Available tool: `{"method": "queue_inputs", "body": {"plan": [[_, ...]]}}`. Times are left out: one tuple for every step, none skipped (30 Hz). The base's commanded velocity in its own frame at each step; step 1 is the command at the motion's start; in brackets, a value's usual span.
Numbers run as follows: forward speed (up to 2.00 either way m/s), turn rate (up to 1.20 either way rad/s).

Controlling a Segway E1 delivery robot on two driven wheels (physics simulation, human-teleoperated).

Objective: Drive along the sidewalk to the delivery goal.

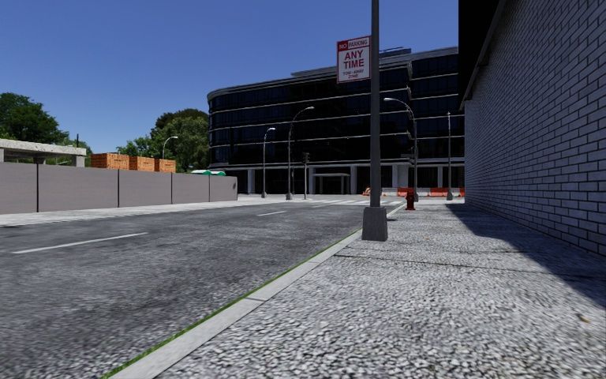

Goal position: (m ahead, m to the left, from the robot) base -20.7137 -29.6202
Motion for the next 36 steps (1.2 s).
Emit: {"method": "queue_inputs", "body": {"plan": [[0.00,0.00],[0.00,0.00],[0.00,0.00],[0.00,0.00],[0.00,0.00],[0.00,0.00],[0.00,0.00],[0.00,0.00],[0.00,0.00],[0.00,0.00],[0.00,0.00],[0.00,0.00],[0.00,0.00],[0.00,0.00],[0.00,0.00],[0.00,0.00],[0.00,0.00],[0.00,0.00],[0.00,0.00],[0.00,0.00],[0.00,0.00],[0.00,0.00],[0.00,0.00],[0.00,0.00],[0.00,0.00],[0.00,0.00],[0.00,0.00],[0.00,0.00],[0.00,0.00],[0.00,0.00],[0.10,0.00],[0.14,0.00],[0.15,0.00],[0.15,-0.01],[0.19,-0.06],[0.28,-0.12]]}}
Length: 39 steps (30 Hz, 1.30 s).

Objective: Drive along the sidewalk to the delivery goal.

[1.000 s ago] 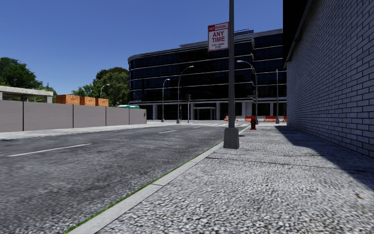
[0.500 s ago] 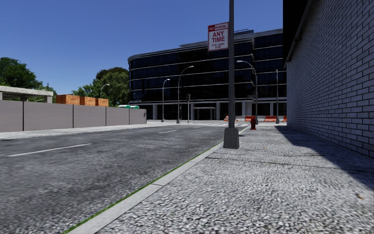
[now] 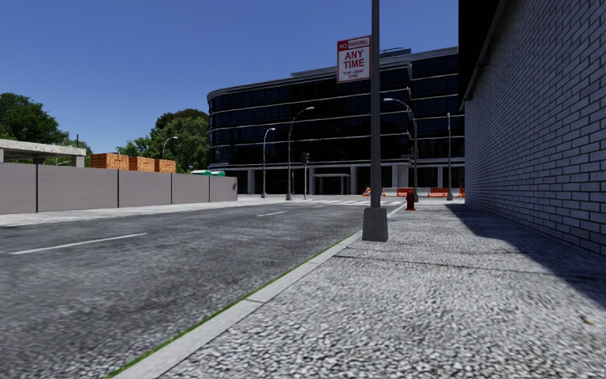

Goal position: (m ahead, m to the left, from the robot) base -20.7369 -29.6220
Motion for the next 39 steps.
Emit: {"method": "queue_inputs", "body": {"plan": [[0.28,-0.12],[0.38,-0.15],[0.45,-0.16],[0.54,-0.16],[0.59,-0.17],[0.64,-0.19],[0.64,-0.19],[0.67,-0.25],[0.68,-0.30],[0.68,-0.32],[0.69,-0.32],[0.69,-0.32],[0.69,-0.32],[0.69,-0.32],[0.69,-0.32],[0.69,-0.33],[0.69,-0.35],[0.69,-0.37],[0.69,-0.38],[0.69,-0.38],[0.69,-0.39],[0.69,-0.40],[0.69,-0.40],[0.69,-0.41],[0.69,-0.43],[0.69,-0.43],[0.69,-0.46],[0.69,-0.50],[0.69,-0.52],[0.70,-0.55],[0.71,-0.57],[0.76,-0.60],[0.76,-0.60],[0.80,-0.61],[0.81,-0.61],[0.82,-0.62],[0.82,-0.62],[0.82,-0.62],[0.82,-0.62]]}}
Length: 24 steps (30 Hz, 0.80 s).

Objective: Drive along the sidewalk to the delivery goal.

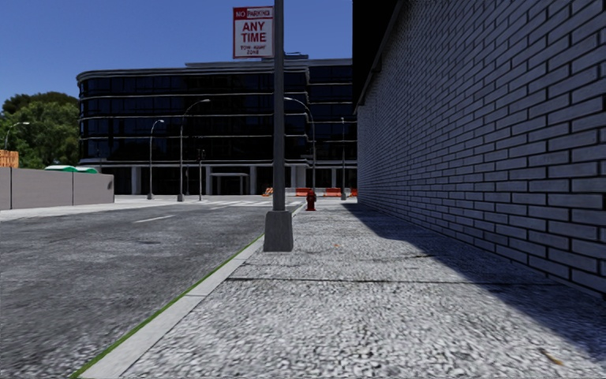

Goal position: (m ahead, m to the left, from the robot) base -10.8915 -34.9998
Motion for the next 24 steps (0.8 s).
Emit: {"method": "queue_inputs", "body": {"plan": [[0.82,-0.62],[0.82,-0.62],[0.82,-0.62],[0.82,-0.62],[0.82,-0.62],[0.82,-0.62],[0.82,-0.62],[0.82,-0.62],[0.82,-0.62],[0.82,-0.62],[0.82,-0.63],[0.82,-0.64],[0.82,-0.65],[0.82,-0.65],[0.82,-0.66],[0.82,-0.66],[0.82,-0.67],[0.82,-0.69],[0.82,-0.69],[0.82,-0.69],[0.82,-0.69],[0.82,-0.69],[0.82,-0.69],[0.82,-0.70]]}}
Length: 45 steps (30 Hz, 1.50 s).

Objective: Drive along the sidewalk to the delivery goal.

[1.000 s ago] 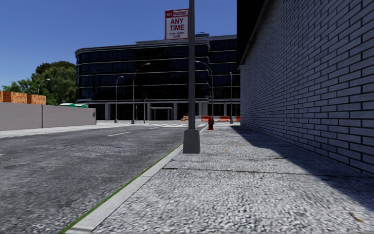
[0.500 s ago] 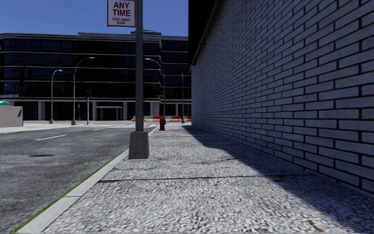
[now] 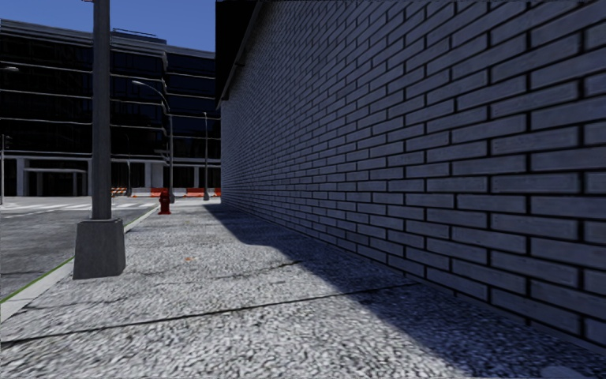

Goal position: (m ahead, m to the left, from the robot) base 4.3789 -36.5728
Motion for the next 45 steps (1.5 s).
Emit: {"method": "queue_inputs", "body": {"plan": [[0.82,-0.71],[0.82,-0.71],[0.82,-0.71],[0.82,-0.74],[0.82,-0.76],[0.82,-0.77],[0.82,-0.77],[0.82,-0.77],[0.82,-0.77],[0.82,-0.77],[0.82,-0.77],[0.82,-0.77],[0.82,-0.77],[0.82,-0.77],[0.82,-0.77],[0.82,-0.77],[0.82,-0.77],[0.82,-0.78],[0.82,-0.78],[0.82,-0.79],[0.82,-0.79],[0.82,-0.79],[0.82,-0.79],[0.82,-0.79],[0.82,-0.79],[0.82,-0.79],[0.82,-0.79],[0.82,-0.79],[0.82,-0.79],[0.82,-0.79],[0.82,-0.79],[0.82,-0.79],[0.83,-0.79],[0.83,-0.79],[0.83,-0.79],[0.83,-0.79],[0.83,-0.79],[0.83,-0.79],[0.83,-0.79],[0.83,-0.79],[0.83,-0.79],[0.83,-0.79],[0.83,-0.79],[0.83,-0.79],[0.83,-0.79]]}}
